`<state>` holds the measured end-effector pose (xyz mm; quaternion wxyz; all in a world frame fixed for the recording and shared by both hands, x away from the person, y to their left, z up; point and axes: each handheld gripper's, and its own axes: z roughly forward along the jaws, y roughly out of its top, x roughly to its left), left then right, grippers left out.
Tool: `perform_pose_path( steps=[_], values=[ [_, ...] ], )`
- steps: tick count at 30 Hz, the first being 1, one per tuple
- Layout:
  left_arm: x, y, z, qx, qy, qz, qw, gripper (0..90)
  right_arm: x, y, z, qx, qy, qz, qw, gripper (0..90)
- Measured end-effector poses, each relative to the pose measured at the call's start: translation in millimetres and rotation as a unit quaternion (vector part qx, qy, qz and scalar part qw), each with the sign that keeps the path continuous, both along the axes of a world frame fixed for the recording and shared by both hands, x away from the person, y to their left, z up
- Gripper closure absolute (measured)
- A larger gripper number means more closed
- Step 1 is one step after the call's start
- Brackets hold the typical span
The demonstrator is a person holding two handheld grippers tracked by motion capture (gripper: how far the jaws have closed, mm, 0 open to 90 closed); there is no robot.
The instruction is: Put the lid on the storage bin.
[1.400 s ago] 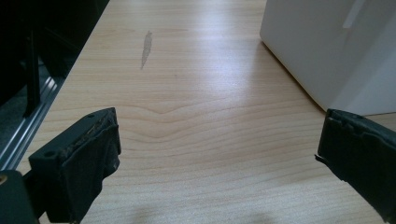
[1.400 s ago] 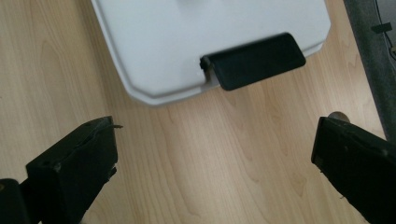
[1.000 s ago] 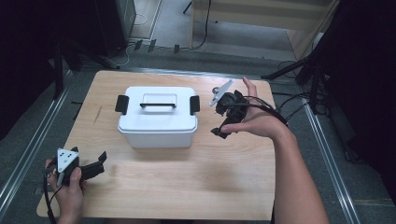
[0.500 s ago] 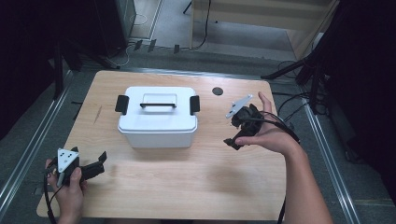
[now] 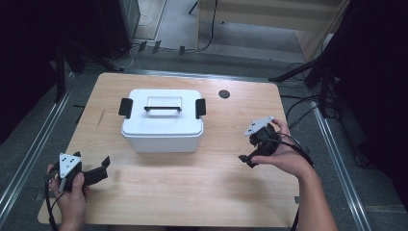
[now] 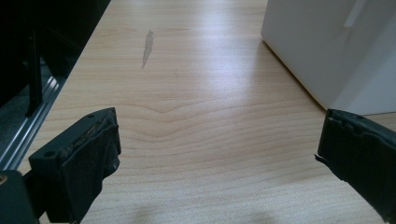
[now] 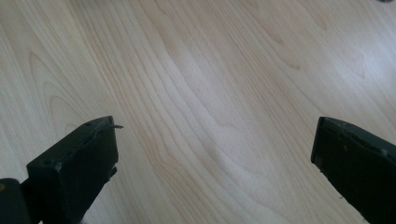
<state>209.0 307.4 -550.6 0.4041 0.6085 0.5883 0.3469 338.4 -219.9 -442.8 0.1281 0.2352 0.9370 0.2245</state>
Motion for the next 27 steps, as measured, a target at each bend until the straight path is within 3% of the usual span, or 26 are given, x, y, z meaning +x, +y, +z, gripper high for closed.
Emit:
perform_pose_path(
  steps=[17, 24, 27],
  values=[
    [0.1, -0.5, 0.0, 0.001, 0.001, 0.001, 1.0, 0.0, -29.2, -49.6, -45.6, 0.035, -0.019, -0.063, 0.9973, 0.2],
    [0.2, -0.8, 0.1, 0.002, 0.001, -0.002, 1.0, 0.0, -43.4, -66.8, -55.5, 0.062, -0.045, -0.087, 0.9933, 0.3],
    [0.1, -1.0, 0.1, 0.004, 0.001, -0.002, 1.0, 0.0, -49.7, -75.1, -60.5, 0.074, -0.042, -0.1, 0.9913, 0.3]
  ],
)
